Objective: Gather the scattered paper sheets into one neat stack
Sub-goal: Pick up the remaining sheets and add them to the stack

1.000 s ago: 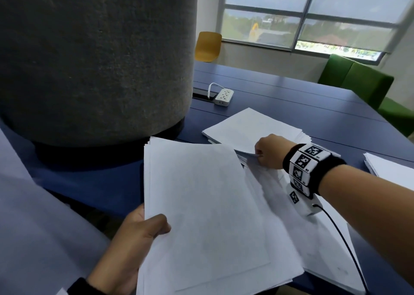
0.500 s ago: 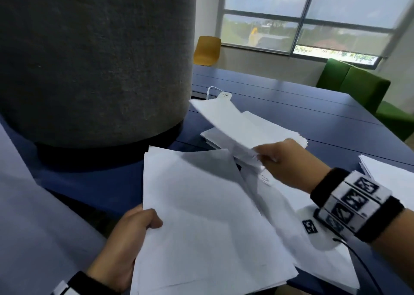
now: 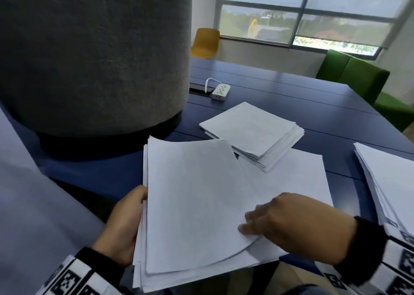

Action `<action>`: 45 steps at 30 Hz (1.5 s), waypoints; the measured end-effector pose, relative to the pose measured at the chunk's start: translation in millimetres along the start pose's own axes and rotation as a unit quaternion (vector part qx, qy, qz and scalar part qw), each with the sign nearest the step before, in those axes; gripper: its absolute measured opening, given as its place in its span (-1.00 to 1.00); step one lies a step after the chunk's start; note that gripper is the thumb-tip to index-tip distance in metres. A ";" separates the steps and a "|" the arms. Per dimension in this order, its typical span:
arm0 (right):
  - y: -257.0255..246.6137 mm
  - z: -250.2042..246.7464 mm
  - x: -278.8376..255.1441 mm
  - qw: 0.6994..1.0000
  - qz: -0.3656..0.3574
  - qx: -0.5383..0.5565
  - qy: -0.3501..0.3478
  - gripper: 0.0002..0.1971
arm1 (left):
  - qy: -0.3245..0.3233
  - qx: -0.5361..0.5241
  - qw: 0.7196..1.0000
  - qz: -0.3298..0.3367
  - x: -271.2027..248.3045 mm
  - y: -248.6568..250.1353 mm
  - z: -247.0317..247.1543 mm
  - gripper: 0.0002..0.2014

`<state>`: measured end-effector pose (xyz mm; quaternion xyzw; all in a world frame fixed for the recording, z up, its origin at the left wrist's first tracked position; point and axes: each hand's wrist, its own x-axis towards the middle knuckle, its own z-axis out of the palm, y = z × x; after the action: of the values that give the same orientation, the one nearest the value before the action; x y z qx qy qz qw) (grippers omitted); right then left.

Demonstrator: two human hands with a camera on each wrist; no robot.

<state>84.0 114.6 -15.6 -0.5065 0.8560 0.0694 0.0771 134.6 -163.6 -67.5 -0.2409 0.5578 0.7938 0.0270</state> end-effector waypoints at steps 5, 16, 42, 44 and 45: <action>-2.8 -11.0 -0.1 0.998 0.031 0.043 -0.021 -0.49 | -0.057 -0.016 0.998 -0.019 -2.8 2.7 4.8 -0.59; 76.1 -31.8 65.2 0.840 0.424 0.325 0.093 -0.75 | -0.015 0.059 0.998 0.004 -2.1 -2.5 1.0 -0.79; 123.8 -48.3 116.7 0.813 0.562 0.141 -0.059 -0.40 | -0.015 0.034 0.999 0.011 9.0 -7.4 -2.3 -0.78; 124.3 -48.5 115.2 0.819 0.553 0.135 -0.072 -0.41 | -0.014 0.030 0.999 0.011 8.4 -7.7 -2.0 -0.77; 124.3 -48.6 113.6 0.824 0.547 0.126 -0.079 -0.42 | -0.014 0.029 0.999 0.011 8.0 -7.7 -1.9 -0.77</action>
<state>-82.1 67.2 14.0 0.0663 0.9849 0.0313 0.1568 130.6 -164.2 -78.0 -0.2230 0.5825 0.7809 0.0330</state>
